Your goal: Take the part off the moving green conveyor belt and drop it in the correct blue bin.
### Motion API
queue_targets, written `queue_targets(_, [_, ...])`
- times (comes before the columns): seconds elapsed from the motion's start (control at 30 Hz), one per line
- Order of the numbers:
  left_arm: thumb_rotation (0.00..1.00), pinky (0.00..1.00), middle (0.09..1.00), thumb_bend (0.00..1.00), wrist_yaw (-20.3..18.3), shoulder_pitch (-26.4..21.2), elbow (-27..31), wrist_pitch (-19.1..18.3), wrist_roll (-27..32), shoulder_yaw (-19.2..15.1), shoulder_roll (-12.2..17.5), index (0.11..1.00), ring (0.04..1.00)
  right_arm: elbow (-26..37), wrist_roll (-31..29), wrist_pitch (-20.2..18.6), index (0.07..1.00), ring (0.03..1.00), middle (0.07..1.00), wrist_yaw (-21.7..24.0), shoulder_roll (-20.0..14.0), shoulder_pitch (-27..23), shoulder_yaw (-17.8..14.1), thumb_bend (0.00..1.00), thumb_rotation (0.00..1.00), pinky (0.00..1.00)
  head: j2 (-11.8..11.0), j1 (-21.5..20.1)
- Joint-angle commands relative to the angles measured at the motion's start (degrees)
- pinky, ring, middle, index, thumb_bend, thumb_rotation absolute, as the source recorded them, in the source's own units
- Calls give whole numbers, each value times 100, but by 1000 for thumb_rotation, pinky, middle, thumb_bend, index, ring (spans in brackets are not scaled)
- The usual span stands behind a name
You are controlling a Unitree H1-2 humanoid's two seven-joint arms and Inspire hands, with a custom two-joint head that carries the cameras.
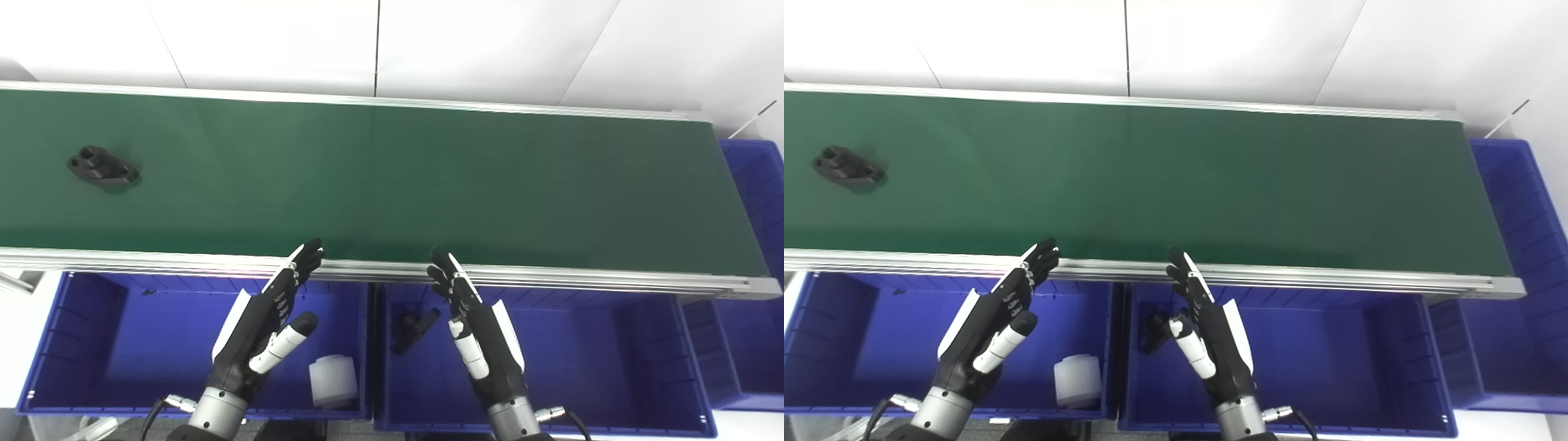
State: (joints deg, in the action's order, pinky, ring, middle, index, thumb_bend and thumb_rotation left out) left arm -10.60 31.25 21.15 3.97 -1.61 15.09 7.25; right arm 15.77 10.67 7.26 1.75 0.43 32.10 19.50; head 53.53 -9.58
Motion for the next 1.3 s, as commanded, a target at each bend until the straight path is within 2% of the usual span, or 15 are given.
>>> queue_targets(0.0, [788, 995, 935, 705, -54, -5, 137, 61, 59, 25, 34, 935, 953, 74, -9, -41, 954, 936, 958, 53, 19, -16, 37, 880, 1000, 926, -5, 3])
queue_targets(0.23, [791, 976, 931, 694, -23, -7, 105, 179, -31, 28, 26, 933, 945, 84, 23, -26, 955, 934, 958, 45, 11, -13, 49, 877, 1000, 922, -5, 3])
queue_targets(0.63, [785, 982, 936, 698, -9, 30, 175, 72, 34, 10, 4, 929, 950, 78, 35, -12, 955, 936, 959, 39, 15, -12, 66, 874, 1000, 923, -15, -27])
queue_targets(1.07, [795, 976, 932, 728, -22, -5, 125, 114, 5, -2, 34, 932, 946, 79, 67, -19, 954, 933, 957, 19, 39, -14, 78, 872, 1000, 921, -29, -40])
queue_targets(1.27, [788, 984, 933, 708, -34, -7, 137, 77, 55, -7, 36, 934, 948, 62, 97, -4, 955, 929, 956, 18, 41, -26, 72, 870, 1000, 913, -32, -42])
